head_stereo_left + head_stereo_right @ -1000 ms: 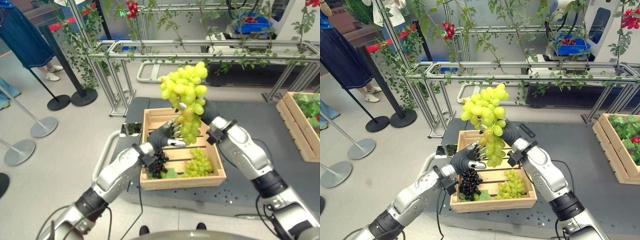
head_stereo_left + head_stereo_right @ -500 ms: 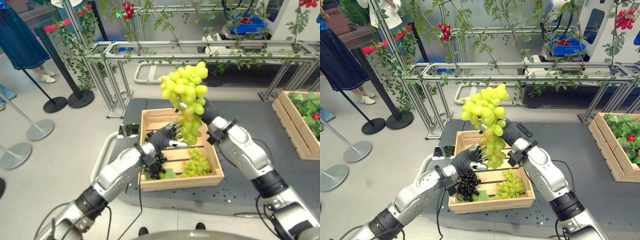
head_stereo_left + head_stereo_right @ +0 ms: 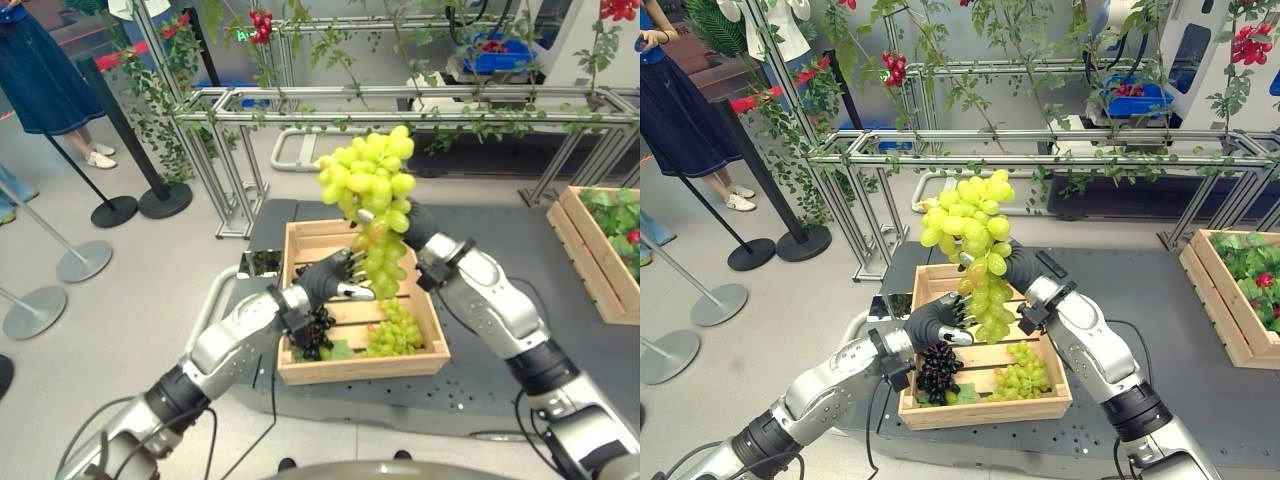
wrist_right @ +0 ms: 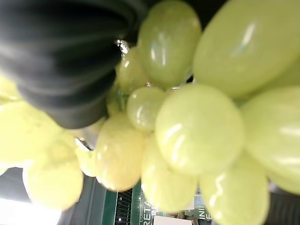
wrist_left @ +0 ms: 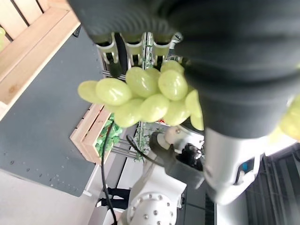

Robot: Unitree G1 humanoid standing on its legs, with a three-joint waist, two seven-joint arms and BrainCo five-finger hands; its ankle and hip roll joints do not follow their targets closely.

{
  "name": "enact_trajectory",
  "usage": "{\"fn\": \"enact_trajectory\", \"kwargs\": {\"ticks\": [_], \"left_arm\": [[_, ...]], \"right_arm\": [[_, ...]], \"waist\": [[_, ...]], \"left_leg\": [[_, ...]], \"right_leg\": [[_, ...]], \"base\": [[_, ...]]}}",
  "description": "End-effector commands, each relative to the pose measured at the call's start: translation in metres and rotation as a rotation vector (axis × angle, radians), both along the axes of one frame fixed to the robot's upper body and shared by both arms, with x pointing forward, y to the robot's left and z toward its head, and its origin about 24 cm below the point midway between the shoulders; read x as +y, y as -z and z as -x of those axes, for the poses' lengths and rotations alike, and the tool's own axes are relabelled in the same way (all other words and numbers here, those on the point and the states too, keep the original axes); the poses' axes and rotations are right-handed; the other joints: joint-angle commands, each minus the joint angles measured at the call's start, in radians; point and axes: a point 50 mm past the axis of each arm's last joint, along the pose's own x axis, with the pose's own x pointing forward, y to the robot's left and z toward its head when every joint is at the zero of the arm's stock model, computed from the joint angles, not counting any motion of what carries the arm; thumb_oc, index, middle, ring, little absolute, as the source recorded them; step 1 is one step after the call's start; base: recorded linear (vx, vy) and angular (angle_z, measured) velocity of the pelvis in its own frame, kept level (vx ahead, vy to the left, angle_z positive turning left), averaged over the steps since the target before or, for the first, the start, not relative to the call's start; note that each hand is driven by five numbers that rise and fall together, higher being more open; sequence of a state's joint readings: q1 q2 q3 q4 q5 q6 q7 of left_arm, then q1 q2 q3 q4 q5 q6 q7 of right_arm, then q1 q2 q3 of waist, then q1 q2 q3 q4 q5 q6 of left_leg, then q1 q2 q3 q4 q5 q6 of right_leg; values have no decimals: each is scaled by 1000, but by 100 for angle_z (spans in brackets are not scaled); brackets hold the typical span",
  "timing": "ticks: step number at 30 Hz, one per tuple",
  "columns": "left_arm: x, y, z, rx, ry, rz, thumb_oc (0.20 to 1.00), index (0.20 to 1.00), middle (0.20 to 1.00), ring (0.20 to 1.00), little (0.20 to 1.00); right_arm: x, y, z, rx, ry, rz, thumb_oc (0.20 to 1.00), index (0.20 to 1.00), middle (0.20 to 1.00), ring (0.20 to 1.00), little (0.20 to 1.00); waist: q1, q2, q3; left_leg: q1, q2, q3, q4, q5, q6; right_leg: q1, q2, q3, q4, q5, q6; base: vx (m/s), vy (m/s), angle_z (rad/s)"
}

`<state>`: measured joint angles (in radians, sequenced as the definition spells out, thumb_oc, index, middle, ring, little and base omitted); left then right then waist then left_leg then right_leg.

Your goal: Pick up the fruits from the basket on one side to the basket on the other side

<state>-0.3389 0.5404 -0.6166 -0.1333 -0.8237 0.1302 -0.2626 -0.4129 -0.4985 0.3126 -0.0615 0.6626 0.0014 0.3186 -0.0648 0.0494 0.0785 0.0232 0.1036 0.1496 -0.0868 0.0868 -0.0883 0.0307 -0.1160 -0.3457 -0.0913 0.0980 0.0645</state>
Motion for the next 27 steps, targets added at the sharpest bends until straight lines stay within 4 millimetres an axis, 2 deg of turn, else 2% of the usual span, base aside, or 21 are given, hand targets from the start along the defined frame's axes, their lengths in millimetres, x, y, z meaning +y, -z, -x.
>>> {"fn": "enact_trajectory", "kwargs": {"ticks": [1,9,11,18,27], "left_arm": [[-31,-51,2,-164,203,116,1000,1000,1000,1000,1000],[-32,-50,2,-141,195,137,1000,1000,1000,1000,1000],[-35,-48,4,-113,194,160,1000,1000,1000,1000,1000],[-38,-36,3,-70,161,157,1000,1000,1000,1000,1000],[-32,-27,-5,-55,84,141,1000,1000,1000,1000,1000]], "right_arm": [[7,-54,1,-216,-56,-126,200,200,200,200,200],[5,-63,3,-276,-36,-118,200,200,200,200,200],[3,-76,7,-349,-14,-123,200,200,200,200,200],[0,-101,20,-506,38,-151,200,200,200,200,200],[0,-111,28,-573,39,-154,200,200,200,200,200]], "waist": [[8,-44,-15],[9,-45,-15],[10,-45,-16],[10,-48,-17],[8,-51,-25]], "left_leg": [[25,-23,2,26,-81,18],[27,-25,1,25,-82,18],[28,-26,-2,25,-83,20],[32,-27,-4,26,-88,22],[42,-24,1,24,-90,21]], "right_leg": [[38,-45,-32,30,-86,92],[43,-45,-36,28,-87,92],[42,-45,-34,29,-88,92],[45,-45,-32,29,-92,91],[53,-42,-29,28,-94,89]], "base": [[0,0,0],[0,0,0],[0,0,0],[7,-3,2],[0,0,0]]}}
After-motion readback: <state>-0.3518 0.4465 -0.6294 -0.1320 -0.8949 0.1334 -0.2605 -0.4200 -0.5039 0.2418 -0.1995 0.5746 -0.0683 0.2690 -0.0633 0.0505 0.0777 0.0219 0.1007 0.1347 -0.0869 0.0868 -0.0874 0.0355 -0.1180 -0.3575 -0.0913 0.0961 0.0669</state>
